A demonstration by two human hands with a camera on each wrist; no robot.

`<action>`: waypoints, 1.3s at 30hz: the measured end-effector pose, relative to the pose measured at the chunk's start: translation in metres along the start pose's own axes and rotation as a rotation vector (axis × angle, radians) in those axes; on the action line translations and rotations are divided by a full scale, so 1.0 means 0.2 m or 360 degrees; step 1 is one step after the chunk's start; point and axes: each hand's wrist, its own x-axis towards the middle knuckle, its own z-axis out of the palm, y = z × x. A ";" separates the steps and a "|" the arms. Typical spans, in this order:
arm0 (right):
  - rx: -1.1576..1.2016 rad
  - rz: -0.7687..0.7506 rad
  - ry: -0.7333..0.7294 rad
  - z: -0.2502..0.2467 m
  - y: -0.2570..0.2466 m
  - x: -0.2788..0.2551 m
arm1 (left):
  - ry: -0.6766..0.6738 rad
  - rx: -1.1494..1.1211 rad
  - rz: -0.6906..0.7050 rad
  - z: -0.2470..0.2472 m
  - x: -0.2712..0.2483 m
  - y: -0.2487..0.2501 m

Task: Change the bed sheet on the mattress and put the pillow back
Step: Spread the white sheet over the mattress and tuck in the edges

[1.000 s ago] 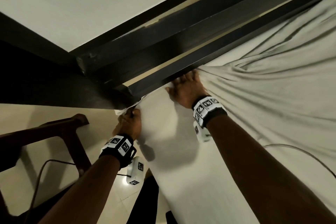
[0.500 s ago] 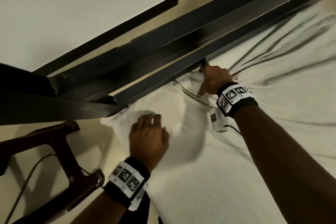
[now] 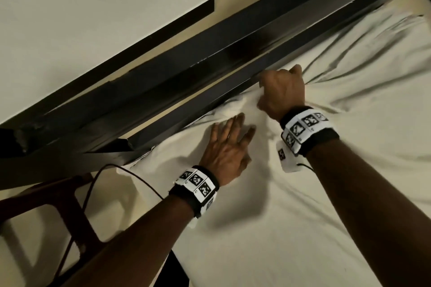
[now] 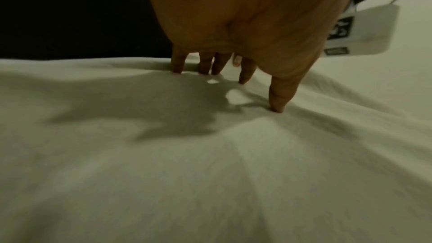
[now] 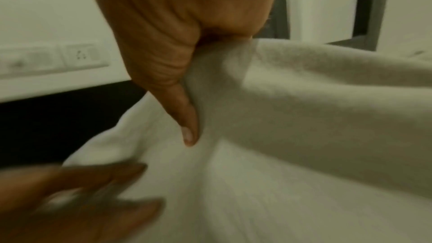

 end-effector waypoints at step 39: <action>-0.0160 -0.0198 -0.0296 0.44 0.20 0.34 | 0.0004 -0.0431 -0.0910 -0.03 0.50 0.00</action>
